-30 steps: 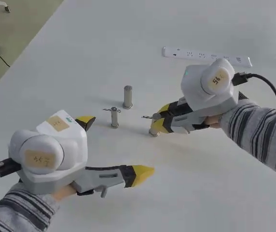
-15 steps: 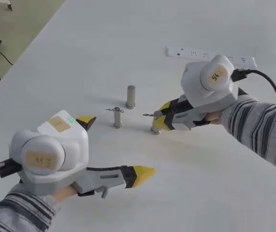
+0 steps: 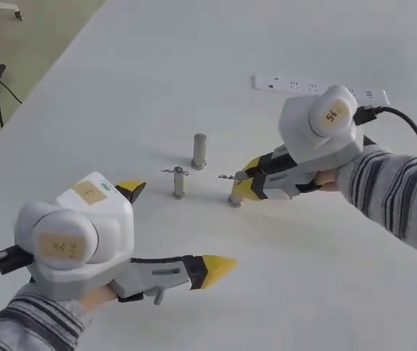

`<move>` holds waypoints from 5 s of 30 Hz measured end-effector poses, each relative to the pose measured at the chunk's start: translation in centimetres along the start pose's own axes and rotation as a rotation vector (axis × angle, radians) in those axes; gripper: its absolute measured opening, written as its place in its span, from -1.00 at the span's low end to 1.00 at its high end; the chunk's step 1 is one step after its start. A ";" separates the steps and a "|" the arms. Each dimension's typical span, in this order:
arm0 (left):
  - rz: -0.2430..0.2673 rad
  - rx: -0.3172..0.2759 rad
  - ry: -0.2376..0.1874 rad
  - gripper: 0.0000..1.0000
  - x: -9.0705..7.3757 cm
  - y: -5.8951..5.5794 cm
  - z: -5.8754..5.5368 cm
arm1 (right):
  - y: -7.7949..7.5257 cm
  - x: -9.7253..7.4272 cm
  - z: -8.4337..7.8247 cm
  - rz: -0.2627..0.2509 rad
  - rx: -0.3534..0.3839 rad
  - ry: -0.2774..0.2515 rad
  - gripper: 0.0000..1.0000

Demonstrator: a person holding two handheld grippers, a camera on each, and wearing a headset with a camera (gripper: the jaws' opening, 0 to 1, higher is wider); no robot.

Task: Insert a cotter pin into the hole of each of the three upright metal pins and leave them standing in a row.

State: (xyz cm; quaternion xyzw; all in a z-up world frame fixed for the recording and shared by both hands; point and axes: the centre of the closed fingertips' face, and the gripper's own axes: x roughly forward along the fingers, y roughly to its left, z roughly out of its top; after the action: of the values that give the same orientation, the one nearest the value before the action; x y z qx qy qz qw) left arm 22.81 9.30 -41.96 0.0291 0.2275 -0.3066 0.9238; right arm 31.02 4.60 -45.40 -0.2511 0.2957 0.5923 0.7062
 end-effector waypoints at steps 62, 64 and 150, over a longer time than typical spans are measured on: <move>0.082 -0.033 -0.015 0.81 -0.8 1.1 -0.3 | -5.3 5.4 6.3 -0.158 0.322 -0.282 -0.76; 0.084 -0.036 -0.013 0.80 -0.9 1.2 -0.3 | -5.3 5.4 6.4 -0.150 0.329 -0.287 -0.78; 0.081 -0.019 -0.026 0.82 -3.3 -1.7 1.1 | 5.1 -4.4 -3.3 -0.086 0.106 -0.169 -0.84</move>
State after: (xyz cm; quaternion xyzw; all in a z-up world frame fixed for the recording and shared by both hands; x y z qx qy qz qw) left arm 19.96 9.50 -39.36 0.0255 0.2171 -0.2672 0.9385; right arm 25.05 0.11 -44.62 -0.1750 0.2550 0.5638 0.7658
